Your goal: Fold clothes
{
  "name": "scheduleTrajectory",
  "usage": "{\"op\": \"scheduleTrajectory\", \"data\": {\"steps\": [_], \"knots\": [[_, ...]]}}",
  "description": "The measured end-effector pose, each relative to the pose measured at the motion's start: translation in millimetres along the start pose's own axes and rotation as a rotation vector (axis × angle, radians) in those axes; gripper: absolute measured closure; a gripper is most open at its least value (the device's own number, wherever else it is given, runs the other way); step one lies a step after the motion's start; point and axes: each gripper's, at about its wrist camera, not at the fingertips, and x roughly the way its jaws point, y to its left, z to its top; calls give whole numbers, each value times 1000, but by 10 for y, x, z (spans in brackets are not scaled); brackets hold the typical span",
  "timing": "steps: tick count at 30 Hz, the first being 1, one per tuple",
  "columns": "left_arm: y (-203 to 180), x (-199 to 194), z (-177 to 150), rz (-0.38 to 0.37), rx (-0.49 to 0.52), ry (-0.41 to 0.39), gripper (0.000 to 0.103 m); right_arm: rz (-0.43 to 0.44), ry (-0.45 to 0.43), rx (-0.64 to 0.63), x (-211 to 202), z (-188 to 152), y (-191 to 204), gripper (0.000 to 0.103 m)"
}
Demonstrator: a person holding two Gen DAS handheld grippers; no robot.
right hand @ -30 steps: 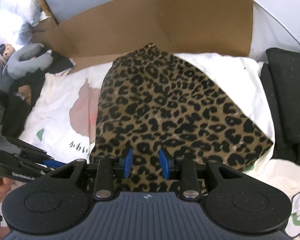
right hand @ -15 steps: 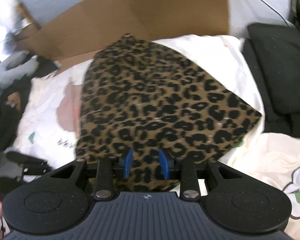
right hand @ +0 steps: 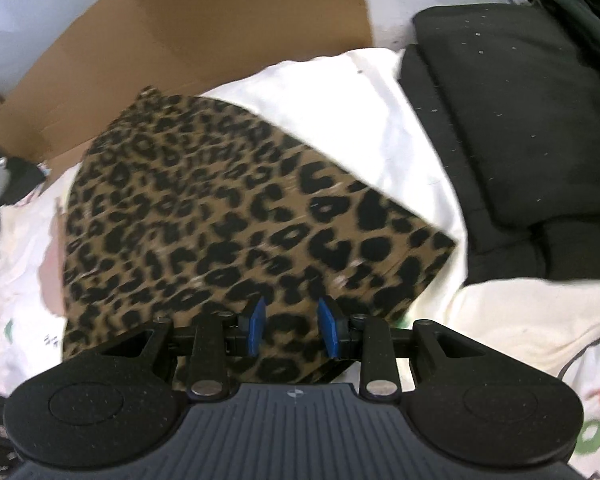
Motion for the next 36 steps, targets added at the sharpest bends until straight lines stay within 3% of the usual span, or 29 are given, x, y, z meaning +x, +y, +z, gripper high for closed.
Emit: {"op": "scheduleTrajectory", "data": {"steps": [6,10,14,20,22,25,28,36], "knots": [[384,-62,-212,-51,-175,15,102,-14,9,-34,90,-14,0,67],[549,-103,-303,-23,-227,23,103,-24,4,-56,103,-43,18,67],[603,-241,-319,-83,-239,-5,103,-39,10,-62,74,-38,51,67],[564,-282,-297,-188,-287,-13,79,-35,10,-42,-42,-64,63,67],[523,-269,-302,-216,-290,-24,63,-23,9,-31,-90,-76,54,67],[475,-199,-299,-262,-316,-33,59,1,7,-6,-162,-101,52,67],[522,-41,-306,-308,-404,-12,51,23,9,-5,-204,-124,92,67],[668,62,-371,-395,-577,-69,51,82,30,-51,-246,-213,229,67]]}}
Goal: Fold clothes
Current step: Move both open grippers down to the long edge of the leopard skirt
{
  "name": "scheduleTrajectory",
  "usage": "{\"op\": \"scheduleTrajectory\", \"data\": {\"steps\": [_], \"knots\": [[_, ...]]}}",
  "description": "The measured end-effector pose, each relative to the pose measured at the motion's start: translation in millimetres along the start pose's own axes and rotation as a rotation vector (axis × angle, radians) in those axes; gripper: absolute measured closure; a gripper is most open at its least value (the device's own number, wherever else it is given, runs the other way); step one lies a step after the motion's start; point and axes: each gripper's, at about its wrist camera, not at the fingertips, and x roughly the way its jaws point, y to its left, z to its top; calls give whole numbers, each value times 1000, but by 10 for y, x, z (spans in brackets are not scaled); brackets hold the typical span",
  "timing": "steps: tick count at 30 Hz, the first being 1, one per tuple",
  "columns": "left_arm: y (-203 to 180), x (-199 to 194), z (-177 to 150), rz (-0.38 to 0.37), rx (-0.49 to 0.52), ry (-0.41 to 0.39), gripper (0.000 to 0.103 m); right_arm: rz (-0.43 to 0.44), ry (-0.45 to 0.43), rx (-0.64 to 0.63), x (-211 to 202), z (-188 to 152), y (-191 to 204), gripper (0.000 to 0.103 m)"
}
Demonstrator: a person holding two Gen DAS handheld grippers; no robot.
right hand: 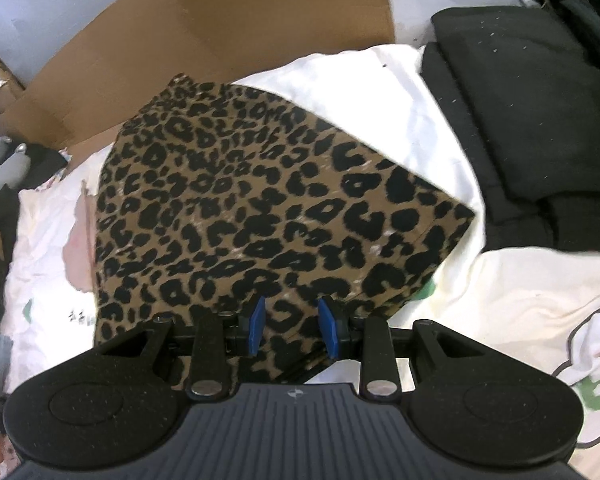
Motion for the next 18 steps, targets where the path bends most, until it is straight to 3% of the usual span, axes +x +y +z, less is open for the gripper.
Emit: {"op": "scheduleTrajectory", "data": {"steps": [5,9,16,18], "knots": [[213,94,-21,-78,-130,-5,50,90,26,-67,2,-109,158,67],[323,136,-51,-121,-186,-15,52,100,68,-110,82,-223,228,67],[417,19,-47,-123,-206,-46,97,88,77,-65,130,-255,76,67],[440,-21,-48,-105,-205,-53,98,84,76,-63,134,-258,51,67]]}}
